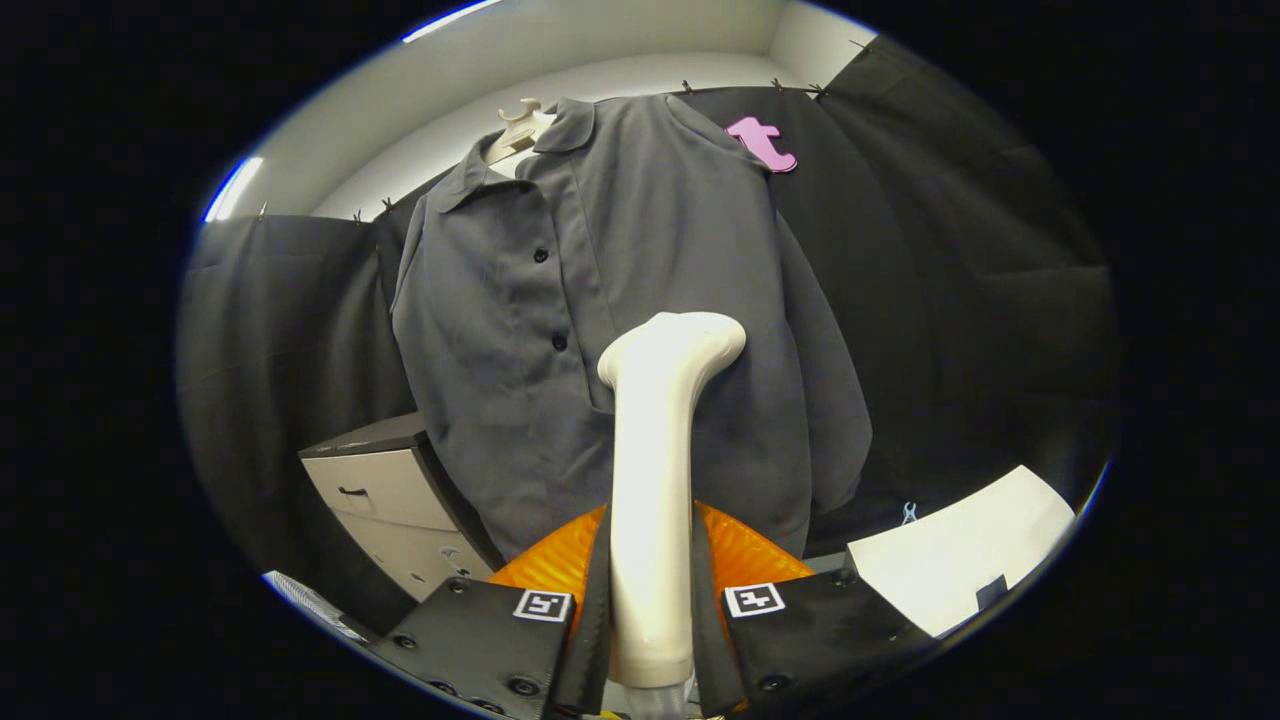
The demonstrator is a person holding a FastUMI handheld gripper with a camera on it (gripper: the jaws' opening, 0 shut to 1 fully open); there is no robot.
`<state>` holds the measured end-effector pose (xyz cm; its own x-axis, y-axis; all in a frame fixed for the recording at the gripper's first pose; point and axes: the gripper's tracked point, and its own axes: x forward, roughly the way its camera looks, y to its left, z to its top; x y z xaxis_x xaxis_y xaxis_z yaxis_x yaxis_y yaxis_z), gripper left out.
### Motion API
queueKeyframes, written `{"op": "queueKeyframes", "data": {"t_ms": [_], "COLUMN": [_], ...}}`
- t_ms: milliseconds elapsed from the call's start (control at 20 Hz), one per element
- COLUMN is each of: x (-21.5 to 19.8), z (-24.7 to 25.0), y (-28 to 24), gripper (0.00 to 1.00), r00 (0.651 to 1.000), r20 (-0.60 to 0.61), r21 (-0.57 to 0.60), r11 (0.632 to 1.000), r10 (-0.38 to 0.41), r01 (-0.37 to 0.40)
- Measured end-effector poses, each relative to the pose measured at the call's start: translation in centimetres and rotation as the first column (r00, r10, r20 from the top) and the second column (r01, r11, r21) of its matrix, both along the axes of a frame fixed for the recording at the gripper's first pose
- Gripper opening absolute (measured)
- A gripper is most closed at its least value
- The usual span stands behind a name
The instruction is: Iron the clothes twice with a garment steamer, once on the left side and once on the right side.
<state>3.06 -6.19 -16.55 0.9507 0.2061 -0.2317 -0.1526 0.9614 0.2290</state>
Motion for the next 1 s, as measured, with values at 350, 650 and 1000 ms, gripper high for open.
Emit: {"op": "queueKeyframes", "data": {"t_ms": [350,650,1000], "x": [-0.9,-2.0,-4.3], "z": [-1.7,-0.9,4.2], "y": [-0.1,-0.2,2.0], "gripper": [0.42,0.42,0.42], "r00": [0.999,1.0,0.998], "r20": [-0.037,-0.022,0.062], "r21": [-0.009,-0.02,-0.056], "r11": [1.0,1.0,0.998], "r10": [-0.006,-0.014,0.012], "r01": [0.006,0.013,-0.008]}}
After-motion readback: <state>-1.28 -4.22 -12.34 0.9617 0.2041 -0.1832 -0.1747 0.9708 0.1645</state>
